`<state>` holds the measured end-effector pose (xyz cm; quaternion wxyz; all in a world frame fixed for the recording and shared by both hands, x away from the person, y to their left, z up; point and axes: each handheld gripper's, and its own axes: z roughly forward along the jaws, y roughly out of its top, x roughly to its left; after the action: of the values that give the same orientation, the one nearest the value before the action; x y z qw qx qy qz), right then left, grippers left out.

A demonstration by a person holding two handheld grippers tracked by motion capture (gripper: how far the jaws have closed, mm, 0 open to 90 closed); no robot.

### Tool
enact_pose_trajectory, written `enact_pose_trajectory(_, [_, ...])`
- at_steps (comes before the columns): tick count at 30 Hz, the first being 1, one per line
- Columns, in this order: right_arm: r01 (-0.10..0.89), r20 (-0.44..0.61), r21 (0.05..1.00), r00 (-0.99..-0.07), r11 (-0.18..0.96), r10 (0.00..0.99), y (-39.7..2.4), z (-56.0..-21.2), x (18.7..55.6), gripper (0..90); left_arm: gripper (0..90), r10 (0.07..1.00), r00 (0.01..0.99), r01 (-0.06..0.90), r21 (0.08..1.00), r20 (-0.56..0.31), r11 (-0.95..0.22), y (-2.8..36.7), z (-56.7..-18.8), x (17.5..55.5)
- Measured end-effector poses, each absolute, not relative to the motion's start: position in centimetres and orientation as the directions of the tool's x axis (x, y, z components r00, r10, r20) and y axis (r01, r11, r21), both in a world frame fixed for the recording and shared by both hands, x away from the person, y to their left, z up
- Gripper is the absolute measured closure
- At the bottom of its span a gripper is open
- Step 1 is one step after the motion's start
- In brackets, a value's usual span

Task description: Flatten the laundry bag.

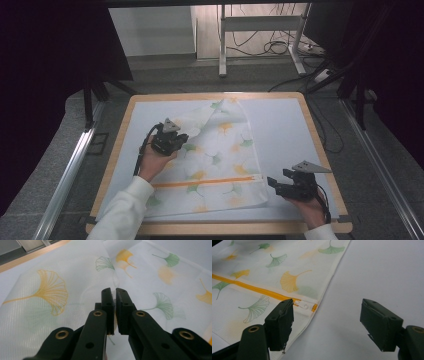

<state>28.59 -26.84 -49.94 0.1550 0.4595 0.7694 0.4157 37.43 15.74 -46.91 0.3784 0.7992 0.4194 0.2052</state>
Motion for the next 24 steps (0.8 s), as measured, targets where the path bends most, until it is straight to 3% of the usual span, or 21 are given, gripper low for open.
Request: enact_pose_trajectory(24, [0.576, 0.164, 0.781, -0.561, 0.240, 0.812, -25.7, -50.0, 28.9, 27.2, 86.8, 0.868, 0.496, 0.534, 0.793, -0.013, -0.294, 19.2, -48.2, 41.9])
